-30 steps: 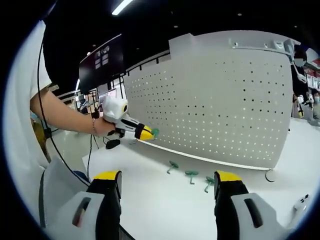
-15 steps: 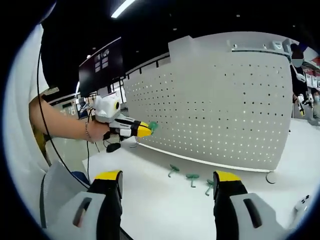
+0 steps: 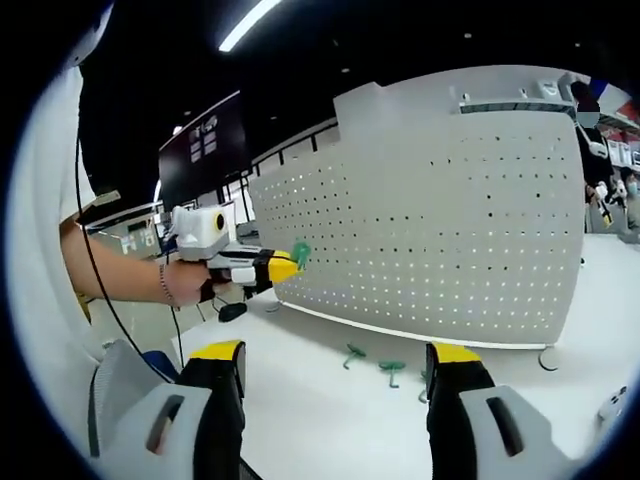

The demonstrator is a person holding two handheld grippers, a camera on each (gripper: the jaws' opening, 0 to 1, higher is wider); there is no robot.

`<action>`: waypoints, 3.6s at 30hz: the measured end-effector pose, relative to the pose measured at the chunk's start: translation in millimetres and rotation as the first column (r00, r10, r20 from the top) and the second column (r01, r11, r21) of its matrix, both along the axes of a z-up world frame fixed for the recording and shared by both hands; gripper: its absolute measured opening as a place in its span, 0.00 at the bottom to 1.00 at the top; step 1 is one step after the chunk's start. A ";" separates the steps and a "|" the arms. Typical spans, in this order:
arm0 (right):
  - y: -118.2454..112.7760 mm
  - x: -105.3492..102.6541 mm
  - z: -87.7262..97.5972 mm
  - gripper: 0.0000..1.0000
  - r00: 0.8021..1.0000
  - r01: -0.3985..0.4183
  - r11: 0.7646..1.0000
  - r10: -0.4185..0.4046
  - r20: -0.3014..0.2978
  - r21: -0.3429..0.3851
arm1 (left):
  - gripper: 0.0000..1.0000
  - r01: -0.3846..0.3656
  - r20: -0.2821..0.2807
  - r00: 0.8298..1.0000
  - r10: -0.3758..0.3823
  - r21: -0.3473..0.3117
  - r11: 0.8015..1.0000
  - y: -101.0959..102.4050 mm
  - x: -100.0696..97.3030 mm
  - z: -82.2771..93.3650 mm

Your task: Insert the hook assembly into the mounting plate slot until the hook locks in place.

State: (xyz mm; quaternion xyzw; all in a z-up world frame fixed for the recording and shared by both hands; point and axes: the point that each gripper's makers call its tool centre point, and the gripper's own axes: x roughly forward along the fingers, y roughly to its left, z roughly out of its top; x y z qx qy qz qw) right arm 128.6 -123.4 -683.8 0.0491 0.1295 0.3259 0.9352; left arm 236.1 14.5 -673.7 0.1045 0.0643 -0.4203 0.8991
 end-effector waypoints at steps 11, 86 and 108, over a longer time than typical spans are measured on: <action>3.0 -0.6 0.8 0.71 1.000 -0.007 1.000 0.007 0.001 0.006 | 0.03 -0.033 0.026 0.999 0.035 -0.075 0.997 0.5 -9.3 16.9; 84.5 44.4 66.5 0.54 0.980 -0.154 0.958 0.117 0.161 0.242 | 0.03 -0.014 0.015 1.000 0.017 -0.174 0.985 -45.6 -45.0 38.6; 97.2 44.7 68.1 0.17 0.978 -0.186 0.944 0.152 0.141 0.272 | 0.03 -0.024 0.015 1.000 0.027 -0.186 0.982 -46.6 -49.9 40.1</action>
